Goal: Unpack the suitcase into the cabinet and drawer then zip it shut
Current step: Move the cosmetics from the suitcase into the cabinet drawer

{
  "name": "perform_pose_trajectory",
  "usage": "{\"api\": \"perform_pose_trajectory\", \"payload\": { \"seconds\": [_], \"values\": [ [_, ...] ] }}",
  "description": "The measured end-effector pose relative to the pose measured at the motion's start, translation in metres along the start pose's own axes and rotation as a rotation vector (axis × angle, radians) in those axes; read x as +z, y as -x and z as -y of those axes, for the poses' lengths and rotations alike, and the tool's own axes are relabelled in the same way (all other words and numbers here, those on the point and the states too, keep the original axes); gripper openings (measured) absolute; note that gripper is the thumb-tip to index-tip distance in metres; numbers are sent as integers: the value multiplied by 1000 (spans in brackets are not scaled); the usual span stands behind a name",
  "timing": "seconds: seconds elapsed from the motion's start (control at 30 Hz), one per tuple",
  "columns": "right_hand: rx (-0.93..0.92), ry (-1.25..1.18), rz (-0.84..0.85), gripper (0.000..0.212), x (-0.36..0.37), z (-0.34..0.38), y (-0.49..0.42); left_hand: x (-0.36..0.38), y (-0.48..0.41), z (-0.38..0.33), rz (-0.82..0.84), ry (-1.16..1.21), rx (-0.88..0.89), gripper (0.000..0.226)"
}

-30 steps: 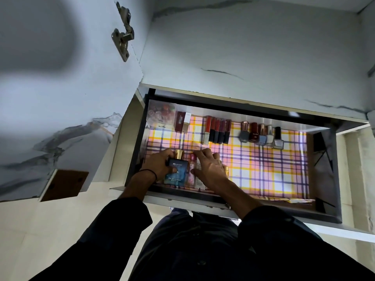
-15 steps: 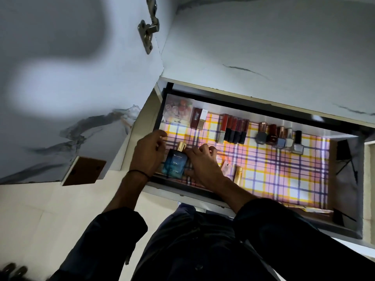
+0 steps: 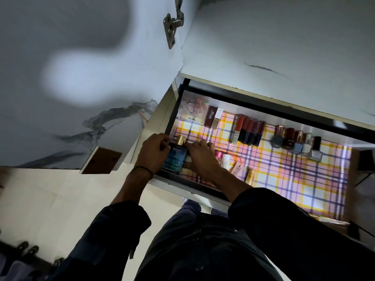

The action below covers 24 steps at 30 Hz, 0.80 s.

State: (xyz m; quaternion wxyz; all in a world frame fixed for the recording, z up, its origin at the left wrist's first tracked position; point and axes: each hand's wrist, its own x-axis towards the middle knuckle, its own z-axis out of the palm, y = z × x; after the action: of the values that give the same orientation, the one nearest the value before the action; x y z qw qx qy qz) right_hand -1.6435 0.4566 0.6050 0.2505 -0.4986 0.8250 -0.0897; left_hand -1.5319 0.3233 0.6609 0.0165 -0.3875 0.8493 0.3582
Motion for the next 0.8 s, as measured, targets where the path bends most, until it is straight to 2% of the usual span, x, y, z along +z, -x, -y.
{"api": "perform_pose_trajectory", "payload": {
  "seconds": [0.13,0.3,0.4,0.5,0.63,0.8],
  "values": [
    [62,-107,-65,62,-12,-11,12,2,2,-2,18,-40,55,24],
    [273,-170,-127,51,-32,-55,47,16,-1,-13,119,-47,179,26],
    [364,-180,-150,47,-35,-80,71,33,-10,-26,236,-96,226,23],
    [434,-196,-85,46,-33,-90,85,51,-14,-45,393,-152,274,16],
    [490,-253,-71,44,-27,-88,96,76,-11,-68,513,-182,217,24],
    [557,-250,-169,38,-27,-88,106,109,-6,-84,478,-247,102,35]
  ]
}}
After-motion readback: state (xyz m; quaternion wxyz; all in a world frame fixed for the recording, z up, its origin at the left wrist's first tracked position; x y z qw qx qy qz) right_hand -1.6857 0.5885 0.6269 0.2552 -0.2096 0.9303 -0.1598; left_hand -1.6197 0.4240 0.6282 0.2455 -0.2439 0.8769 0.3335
